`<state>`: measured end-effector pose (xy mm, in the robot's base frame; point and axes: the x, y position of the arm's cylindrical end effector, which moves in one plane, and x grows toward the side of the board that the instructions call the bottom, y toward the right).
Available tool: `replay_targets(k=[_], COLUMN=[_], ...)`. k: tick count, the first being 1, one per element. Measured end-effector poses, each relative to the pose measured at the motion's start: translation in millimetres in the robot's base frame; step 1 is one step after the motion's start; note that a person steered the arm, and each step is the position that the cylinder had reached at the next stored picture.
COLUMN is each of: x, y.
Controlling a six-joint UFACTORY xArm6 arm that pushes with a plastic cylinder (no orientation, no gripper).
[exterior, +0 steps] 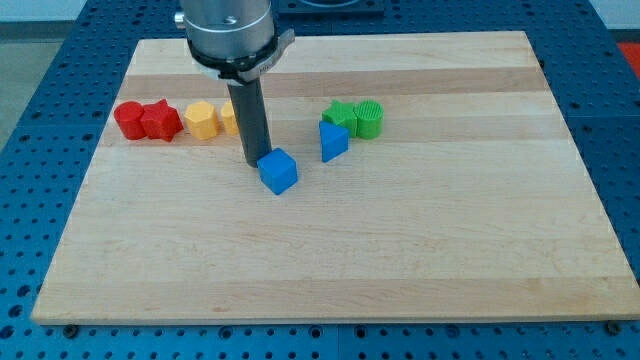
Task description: Slide the green blocks and blue blocks diagonal to each other
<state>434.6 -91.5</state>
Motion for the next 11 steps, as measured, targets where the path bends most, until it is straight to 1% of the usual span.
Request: replay_targets(k=[1,2,3,4,5,7,8,9,10,11], x=[-50,-88,-83,-33,-9,-69,-80,-61,-28,-35], y=[-5,8,39,40,40,45,72,112,120,118])
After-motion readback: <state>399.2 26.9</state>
